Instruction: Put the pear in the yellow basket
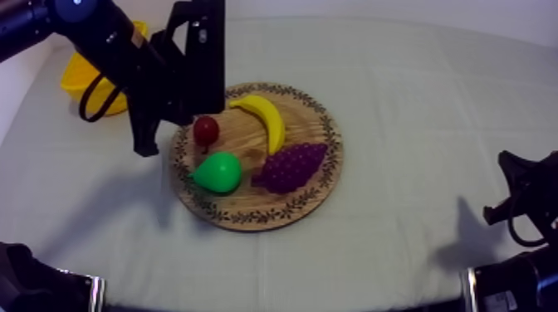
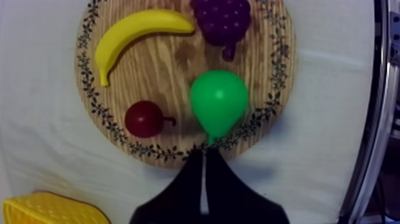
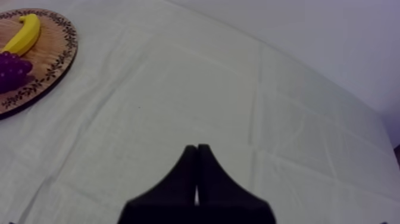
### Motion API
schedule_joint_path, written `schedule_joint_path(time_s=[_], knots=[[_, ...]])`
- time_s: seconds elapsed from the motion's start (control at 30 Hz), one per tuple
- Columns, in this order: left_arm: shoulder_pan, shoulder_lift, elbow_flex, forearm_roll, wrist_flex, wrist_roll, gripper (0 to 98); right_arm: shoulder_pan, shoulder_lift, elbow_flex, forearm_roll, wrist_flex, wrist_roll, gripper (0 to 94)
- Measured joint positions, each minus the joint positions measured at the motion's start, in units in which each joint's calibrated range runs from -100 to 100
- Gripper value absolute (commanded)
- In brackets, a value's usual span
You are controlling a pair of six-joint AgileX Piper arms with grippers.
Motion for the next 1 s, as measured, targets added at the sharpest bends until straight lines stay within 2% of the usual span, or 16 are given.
schedule_joint_path(time_s=[0.13, 0.4, 0.53, 0.7, 0.83, 1.0], knots=[[0.7, 0.3, -0.4, -0.86, 0.2, 1.8, 3.5, 0.0, 0.0, 0.0, 0.0, 0.0, 0.0, 0.4], [1.8, 1.2, -0.9, -2.3, -0.4, 6.0, 3.5, 0.0, 0.0, 0.0, 0.0, 0.0, 0.0, 0.4], [2.4, 1.3, -1.0, -3.23, -0.2, 7.2, 7.2, 0.0, 0.0, 0.0, 0.0, 0.0, 0.0, 0.4], [2.8, 1.1, -0.9, -2.87, -1.5, 7.8, 5.5, 0.0, 0.0, 0.0, 0.0, 0.0, 0.0, 0.4], [2.6, 1.1, -1.4, -1.79, -2.8, 7.1, 14.9, -0.1, 0.0, 0.0, 0.0, 0.0, 0.0, 0.4], [2.6, 1.2, -1.7, -1.93, -2.7, 7.7, 23.3, -0.1, 0.0, 0.0, 0.0, 0.0, 0.0, 0.4]])
